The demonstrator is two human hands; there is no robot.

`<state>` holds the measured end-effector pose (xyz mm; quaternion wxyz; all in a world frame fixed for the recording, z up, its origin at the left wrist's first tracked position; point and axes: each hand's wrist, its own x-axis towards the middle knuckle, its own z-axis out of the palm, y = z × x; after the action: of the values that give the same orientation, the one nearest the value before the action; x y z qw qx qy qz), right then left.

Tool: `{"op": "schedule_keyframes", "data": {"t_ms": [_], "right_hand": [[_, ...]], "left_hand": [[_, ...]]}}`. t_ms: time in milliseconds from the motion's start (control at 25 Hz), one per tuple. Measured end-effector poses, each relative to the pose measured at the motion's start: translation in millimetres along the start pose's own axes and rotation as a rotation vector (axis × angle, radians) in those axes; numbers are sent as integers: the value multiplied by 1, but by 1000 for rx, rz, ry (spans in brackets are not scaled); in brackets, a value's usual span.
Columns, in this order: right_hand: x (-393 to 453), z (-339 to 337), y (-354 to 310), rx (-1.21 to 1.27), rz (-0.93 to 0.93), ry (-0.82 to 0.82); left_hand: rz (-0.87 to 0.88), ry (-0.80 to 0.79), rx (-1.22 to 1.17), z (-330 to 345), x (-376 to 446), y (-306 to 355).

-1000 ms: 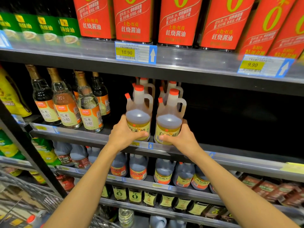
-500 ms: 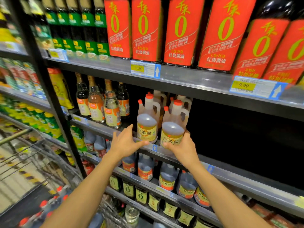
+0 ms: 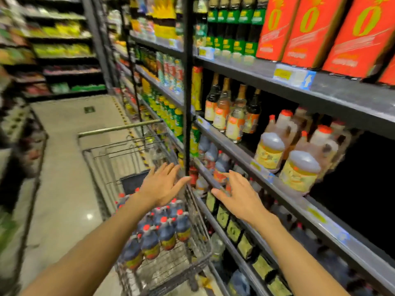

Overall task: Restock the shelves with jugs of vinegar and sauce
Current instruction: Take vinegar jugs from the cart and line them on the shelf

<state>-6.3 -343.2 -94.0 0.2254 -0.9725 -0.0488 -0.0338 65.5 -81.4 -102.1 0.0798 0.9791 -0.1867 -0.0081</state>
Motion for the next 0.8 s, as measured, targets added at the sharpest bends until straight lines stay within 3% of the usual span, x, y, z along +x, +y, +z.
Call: {"op": "schedule_keyframes", "data": {"t_ms": [360, 600, 800], "right_hand": [[96, 112, -85, -29, -210, -316], [138, 198, -109, -40, -297, -424], [157, 305, -89, -85, -379, -582]], "left_hand": [[-345, -97, 5, 46, -80, -138], [-385, -218, -26, 109, -88, -186], [-394, -290, -6, 188, -70, -204]]}}
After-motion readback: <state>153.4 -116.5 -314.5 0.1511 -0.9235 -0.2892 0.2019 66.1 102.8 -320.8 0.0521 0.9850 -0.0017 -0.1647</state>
